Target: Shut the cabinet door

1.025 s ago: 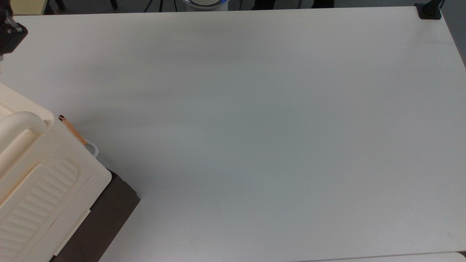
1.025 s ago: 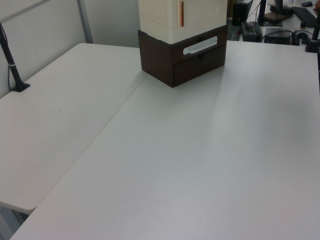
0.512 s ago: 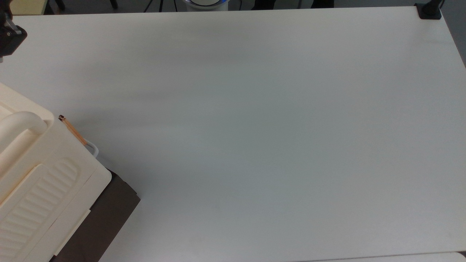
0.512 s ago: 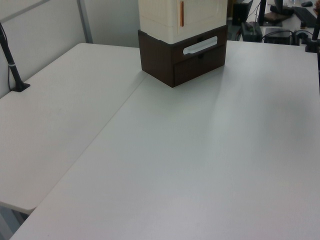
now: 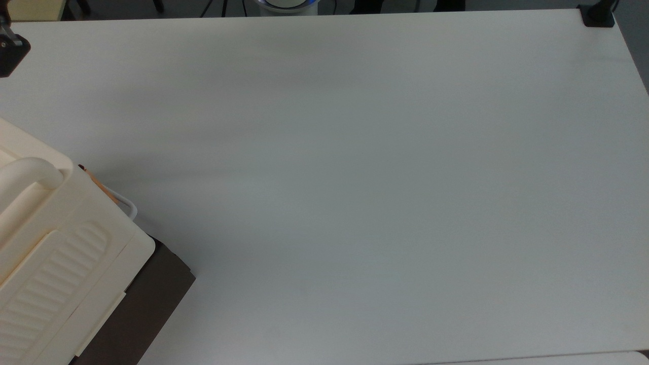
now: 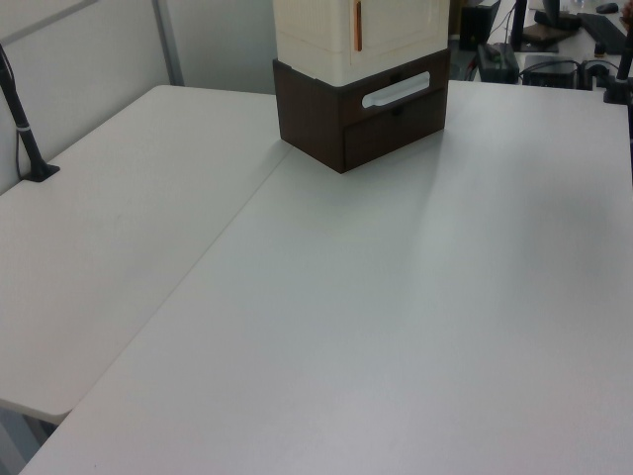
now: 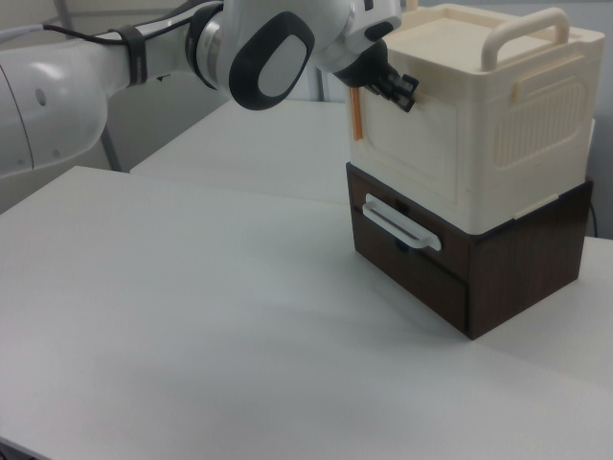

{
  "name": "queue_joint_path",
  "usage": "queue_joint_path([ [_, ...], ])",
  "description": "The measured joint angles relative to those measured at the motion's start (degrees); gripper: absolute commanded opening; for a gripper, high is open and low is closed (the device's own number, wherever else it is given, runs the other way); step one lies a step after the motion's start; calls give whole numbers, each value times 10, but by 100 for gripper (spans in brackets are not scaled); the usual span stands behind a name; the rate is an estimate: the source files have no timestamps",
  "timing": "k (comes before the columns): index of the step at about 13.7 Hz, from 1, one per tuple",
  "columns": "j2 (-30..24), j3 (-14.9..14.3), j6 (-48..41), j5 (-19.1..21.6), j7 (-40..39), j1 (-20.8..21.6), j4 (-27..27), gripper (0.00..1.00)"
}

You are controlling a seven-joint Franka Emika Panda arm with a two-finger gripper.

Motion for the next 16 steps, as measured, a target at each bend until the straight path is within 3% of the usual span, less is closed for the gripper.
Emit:
queue_joint_path([
  [6, 5, 15, -39, -3, -66, 3, -23, 0],
  [12, -49, 60, -310, -78, -74, 64, -19, 0],
  [16, -84, 86, -416, -112, -47, 111, -20, 0],
])
